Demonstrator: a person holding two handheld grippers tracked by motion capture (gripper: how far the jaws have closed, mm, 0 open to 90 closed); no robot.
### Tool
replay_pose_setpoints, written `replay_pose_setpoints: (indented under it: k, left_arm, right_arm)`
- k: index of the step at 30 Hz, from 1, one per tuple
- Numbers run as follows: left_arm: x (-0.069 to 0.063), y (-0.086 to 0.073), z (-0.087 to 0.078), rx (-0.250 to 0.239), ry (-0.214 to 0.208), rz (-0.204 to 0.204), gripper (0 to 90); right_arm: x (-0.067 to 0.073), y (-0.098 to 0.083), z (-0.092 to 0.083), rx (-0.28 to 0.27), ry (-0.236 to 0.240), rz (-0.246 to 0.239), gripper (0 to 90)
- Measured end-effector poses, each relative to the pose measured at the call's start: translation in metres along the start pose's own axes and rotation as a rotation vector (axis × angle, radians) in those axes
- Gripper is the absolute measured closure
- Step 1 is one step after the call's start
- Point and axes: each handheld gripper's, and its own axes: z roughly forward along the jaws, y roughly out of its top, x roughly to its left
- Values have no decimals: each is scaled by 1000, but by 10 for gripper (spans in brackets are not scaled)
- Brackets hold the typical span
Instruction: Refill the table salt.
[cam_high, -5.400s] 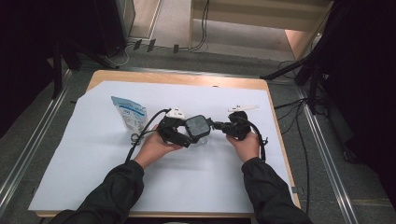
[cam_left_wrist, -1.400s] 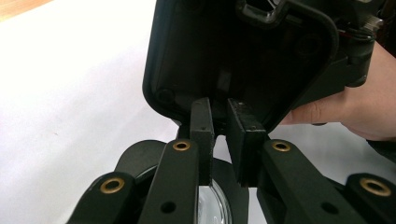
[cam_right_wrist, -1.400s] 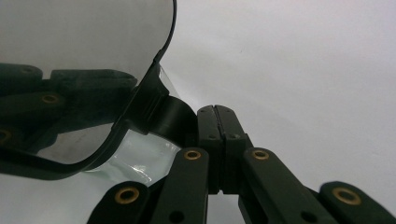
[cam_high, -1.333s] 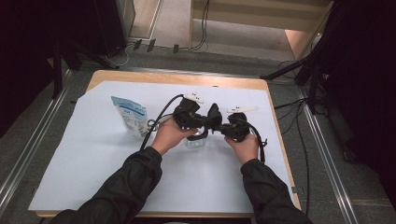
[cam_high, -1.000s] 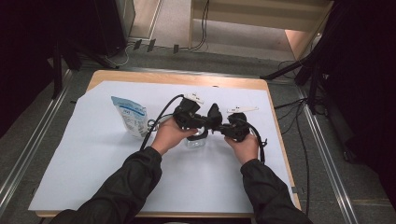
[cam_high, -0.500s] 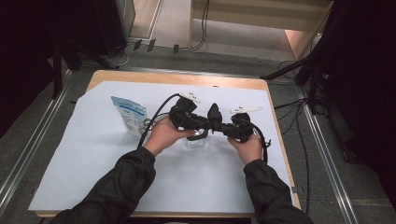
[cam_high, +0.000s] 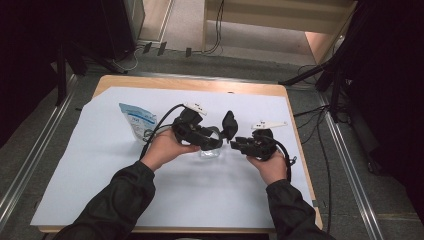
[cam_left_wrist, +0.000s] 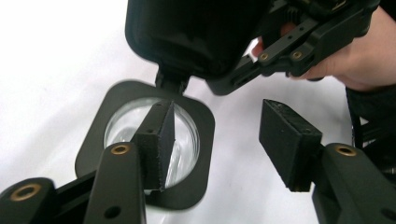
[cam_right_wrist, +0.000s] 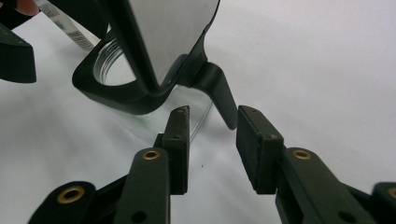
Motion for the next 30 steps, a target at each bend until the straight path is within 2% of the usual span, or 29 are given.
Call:
replay_pose_setpoints:
  k: [1, 5, 9, 16, 21, 30]
  left_arm:
    - [-1, -3, -2, 2, -6, 0, 446]
    - [-3, -8, -7, 3, -14, 0, 429]
    - [-4, -15, -13, 1, -24, 0, 401]
    - [-3, -30, -23, -8, -7, 4, 391]
    - [-2, -39, -32, -18, -7, 8, 388]
    - [4, -56, -52, -39, 19, -18, 384]
  right_arm:
    - [1, -4, -1, 2, -3, -1, 629]
    - [2, -9, -3, 6, -3, 2, 613]
    - [7, -14, -4, 9, -2, -15, 603]
    - [13, -15, -11, 7, -13, -51, 571]
    - [11, -16, -12, 6, -4, -41, 572]
    - [14, -13, -10, 9, 6, -60, 563]
